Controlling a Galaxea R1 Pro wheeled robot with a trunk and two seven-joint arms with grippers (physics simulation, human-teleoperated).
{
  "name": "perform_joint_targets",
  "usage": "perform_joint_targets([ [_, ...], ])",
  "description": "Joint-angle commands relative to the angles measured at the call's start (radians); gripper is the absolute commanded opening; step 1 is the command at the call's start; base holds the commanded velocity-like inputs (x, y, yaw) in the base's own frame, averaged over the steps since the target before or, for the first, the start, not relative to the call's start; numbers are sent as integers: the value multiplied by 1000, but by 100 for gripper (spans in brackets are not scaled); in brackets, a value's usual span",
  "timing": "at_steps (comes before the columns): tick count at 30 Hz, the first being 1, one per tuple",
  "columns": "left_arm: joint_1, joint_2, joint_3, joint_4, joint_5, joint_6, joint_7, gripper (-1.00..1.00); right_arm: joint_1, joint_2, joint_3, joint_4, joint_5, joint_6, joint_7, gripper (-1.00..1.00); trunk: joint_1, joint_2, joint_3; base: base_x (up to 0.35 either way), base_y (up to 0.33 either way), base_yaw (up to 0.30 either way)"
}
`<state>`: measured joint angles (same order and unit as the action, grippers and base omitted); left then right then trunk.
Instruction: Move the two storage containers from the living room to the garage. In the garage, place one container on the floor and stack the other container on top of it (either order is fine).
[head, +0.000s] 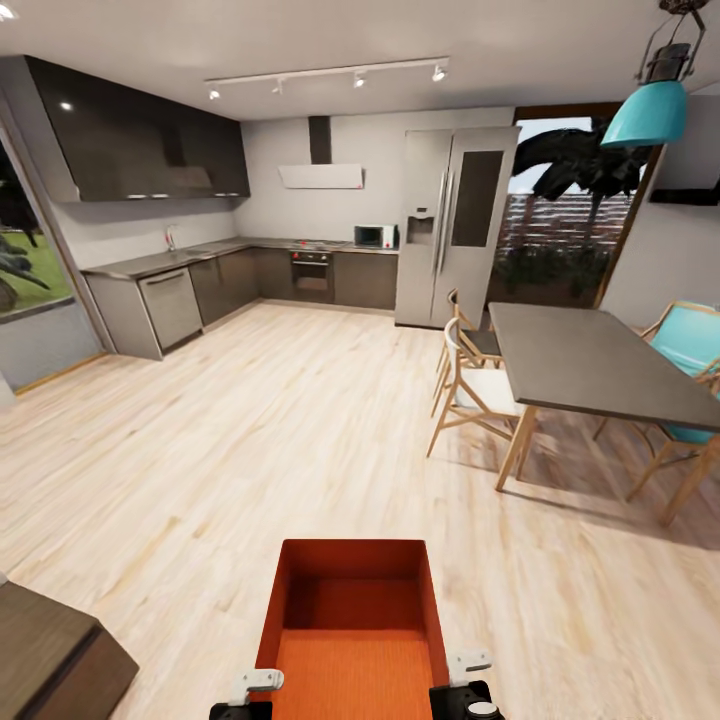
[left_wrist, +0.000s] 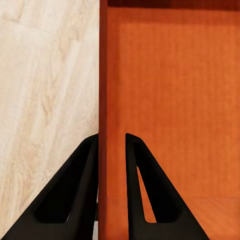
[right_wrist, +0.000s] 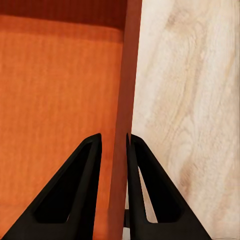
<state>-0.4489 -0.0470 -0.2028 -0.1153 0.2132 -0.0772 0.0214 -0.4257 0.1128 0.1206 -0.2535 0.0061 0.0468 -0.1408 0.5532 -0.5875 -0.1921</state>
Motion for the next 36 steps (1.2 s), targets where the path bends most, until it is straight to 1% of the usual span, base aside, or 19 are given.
perform_joint_targets([
  [1,-1,-1,-29,3,14,-3,-1,-100,-1,1,19,-4,-5,4,1,-100,0,-1,-2,0,0,-246],
  [36,-1,-1,-29,3,14,-3,-3,-100,-1,1,19,-5,-5,4,1,-100,0,-1,-2,0,0,-246],
])
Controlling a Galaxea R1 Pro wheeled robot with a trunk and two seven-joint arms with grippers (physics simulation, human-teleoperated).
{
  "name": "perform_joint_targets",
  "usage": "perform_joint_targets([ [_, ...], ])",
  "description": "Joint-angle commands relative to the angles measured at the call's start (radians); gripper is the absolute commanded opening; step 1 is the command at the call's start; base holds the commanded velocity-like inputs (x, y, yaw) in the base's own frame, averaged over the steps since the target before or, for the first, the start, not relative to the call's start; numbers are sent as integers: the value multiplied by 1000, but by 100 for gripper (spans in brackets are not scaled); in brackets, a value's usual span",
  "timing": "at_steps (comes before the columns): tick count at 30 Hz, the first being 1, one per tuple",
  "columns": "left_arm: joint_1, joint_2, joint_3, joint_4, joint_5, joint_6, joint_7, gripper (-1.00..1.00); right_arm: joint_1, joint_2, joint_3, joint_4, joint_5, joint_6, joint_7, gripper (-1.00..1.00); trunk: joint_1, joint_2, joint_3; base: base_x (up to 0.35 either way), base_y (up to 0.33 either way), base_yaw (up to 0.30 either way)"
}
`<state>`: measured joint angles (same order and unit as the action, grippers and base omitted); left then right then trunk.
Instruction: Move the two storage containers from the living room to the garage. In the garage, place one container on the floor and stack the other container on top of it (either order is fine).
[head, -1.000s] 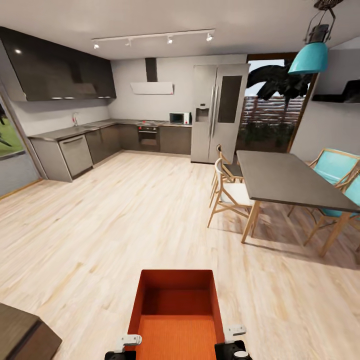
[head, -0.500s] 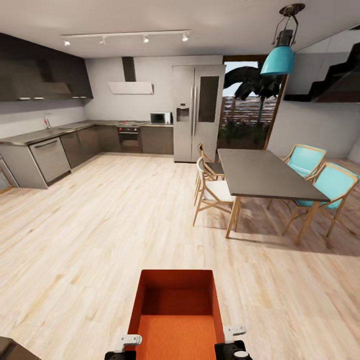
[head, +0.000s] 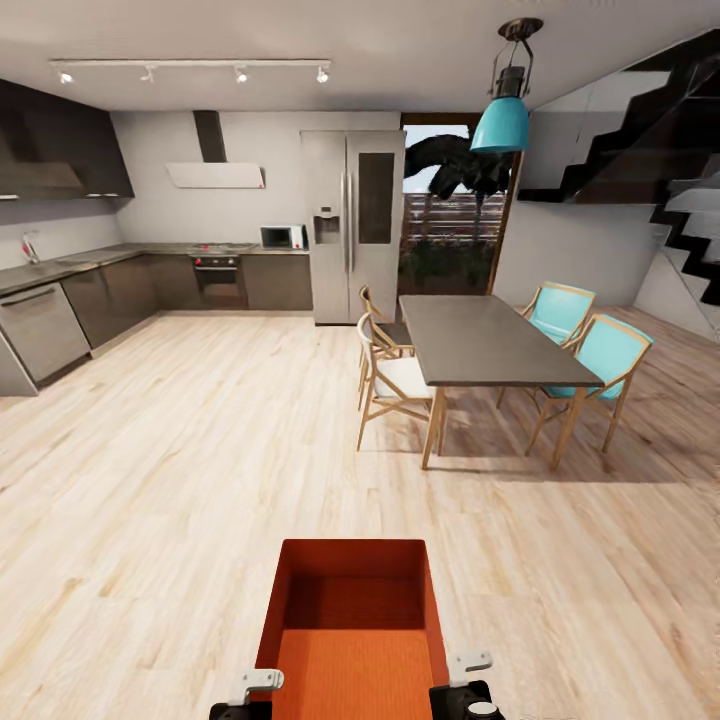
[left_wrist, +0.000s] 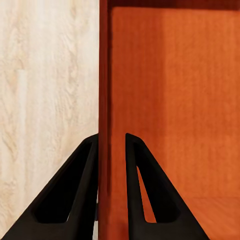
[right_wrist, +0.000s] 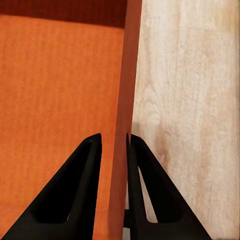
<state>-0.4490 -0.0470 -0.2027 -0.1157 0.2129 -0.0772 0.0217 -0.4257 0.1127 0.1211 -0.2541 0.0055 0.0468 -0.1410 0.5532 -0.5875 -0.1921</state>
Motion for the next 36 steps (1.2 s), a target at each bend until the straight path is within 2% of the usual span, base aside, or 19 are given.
perform_joint_targets([
  [1,-1,-1,-29,4,14,-3,-3,-100,-1,1,19,-4,-4,4,1,-100,0,-1,-2,0,0,-245],
  [36,-1,-1,-29,4,14,-3,-5,-100,-1,1,18,-5,-4,4,1,-100,0,-1,-2,0,0,-242],
])
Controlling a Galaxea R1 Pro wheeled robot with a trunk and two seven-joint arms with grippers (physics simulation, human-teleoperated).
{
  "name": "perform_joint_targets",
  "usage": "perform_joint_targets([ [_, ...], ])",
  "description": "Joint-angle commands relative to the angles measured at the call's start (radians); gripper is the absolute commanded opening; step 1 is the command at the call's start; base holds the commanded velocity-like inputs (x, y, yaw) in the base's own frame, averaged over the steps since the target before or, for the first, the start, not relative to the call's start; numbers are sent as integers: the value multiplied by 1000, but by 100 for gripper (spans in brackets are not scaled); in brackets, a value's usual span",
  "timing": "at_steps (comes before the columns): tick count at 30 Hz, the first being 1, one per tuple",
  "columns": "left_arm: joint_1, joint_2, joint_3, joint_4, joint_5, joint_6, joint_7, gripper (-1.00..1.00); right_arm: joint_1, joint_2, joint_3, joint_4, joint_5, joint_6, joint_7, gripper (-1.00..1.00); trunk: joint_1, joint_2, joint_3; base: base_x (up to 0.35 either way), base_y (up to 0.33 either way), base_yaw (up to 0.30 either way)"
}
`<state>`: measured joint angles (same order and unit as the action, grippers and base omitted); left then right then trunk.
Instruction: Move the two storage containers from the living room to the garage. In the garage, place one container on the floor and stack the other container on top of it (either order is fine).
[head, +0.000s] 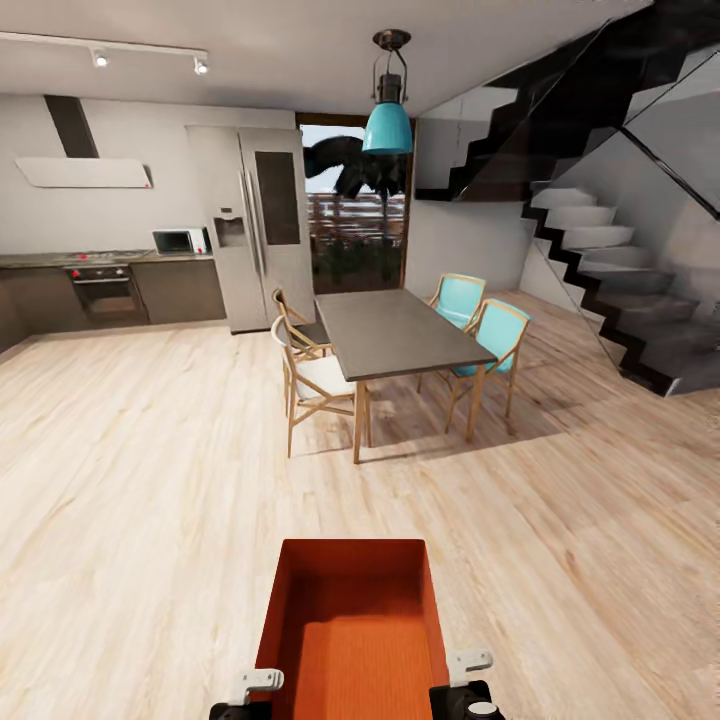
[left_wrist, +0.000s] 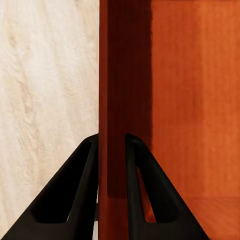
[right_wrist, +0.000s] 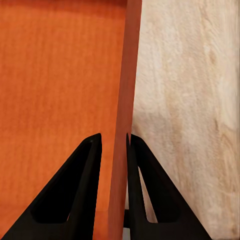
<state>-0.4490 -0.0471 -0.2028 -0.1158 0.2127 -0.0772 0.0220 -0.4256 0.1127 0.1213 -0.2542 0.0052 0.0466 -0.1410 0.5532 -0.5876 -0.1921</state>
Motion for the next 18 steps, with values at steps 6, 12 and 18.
perform_joint_targets([
  [6,0,-1,-29,4,14,-3,-5,-100,-1,1,18,-5,-4,4,1,-100,0,-1,-2,0,0,-241],
  [12,0,-1,-29,4,14,-3,-5,-100,-1,1,18,-5,-4,4,1,-100,0,-1,-2,0,0,-241],
  [18,0,-1,-29,4,14,-3,-5,-100,-1,1,18,-5,-4,4,1,-100,0,-1,-2,0,0,-241],
])
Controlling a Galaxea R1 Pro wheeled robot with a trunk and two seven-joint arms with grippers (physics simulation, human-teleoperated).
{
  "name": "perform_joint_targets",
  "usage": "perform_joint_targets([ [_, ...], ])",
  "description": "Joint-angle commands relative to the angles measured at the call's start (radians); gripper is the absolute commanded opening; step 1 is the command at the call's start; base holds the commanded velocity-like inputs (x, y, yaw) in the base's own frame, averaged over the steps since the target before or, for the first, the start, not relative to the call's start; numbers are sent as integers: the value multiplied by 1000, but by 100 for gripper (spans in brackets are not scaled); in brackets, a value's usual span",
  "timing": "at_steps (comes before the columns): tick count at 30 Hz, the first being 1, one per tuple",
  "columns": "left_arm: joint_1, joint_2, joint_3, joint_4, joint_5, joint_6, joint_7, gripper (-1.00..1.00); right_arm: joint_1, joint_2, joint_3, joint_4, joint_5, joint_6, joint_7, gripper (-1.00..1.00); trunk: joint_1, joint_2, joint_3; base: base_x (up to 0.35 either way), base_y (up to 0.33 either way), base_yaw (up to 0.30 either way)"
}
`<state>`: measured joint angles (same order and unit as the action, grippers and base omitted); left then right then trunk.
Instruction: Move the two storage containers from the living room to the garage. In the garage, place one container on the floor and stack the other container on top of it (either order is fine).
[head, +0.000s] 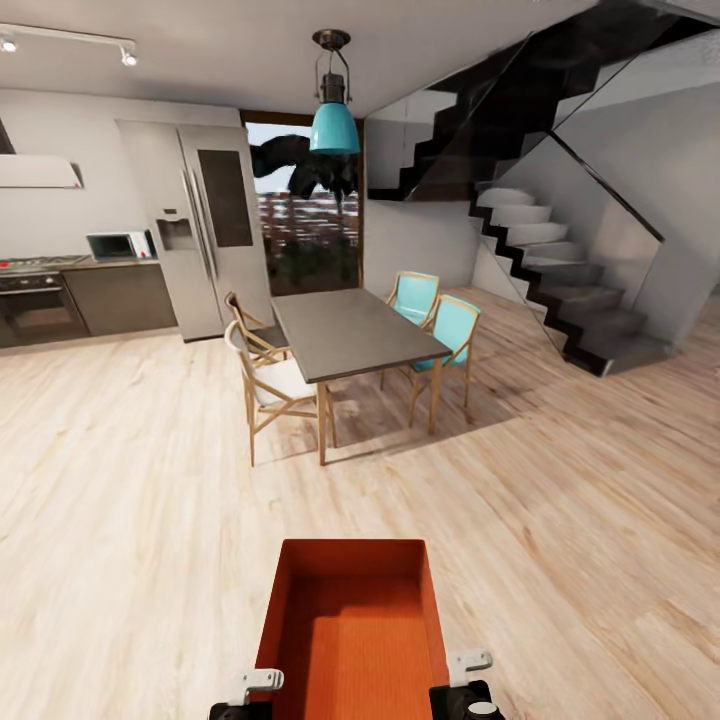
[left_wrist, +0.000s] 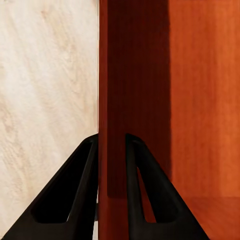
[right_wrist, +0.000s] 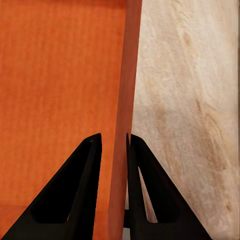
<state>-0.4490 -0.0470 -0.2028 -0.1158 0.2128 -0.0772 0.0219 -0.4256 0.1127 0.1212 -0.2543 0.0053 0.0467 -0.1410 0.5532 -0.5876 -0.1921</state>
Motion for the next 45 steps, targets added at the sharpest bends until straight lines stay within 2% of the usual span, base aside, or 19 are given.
perform_joint_targets([
  [1,0,-1,-29,4,14,-3,-5,-100,-1,1,18,-5,-4,4,1,-100,0,-1,-2,0,0,-241],
  [45,0,-1,-29,4,14,-3,-5,-100,-1,1,18,-5,-4,4,1,-100,0,-1,-2,0,0,-236],
])
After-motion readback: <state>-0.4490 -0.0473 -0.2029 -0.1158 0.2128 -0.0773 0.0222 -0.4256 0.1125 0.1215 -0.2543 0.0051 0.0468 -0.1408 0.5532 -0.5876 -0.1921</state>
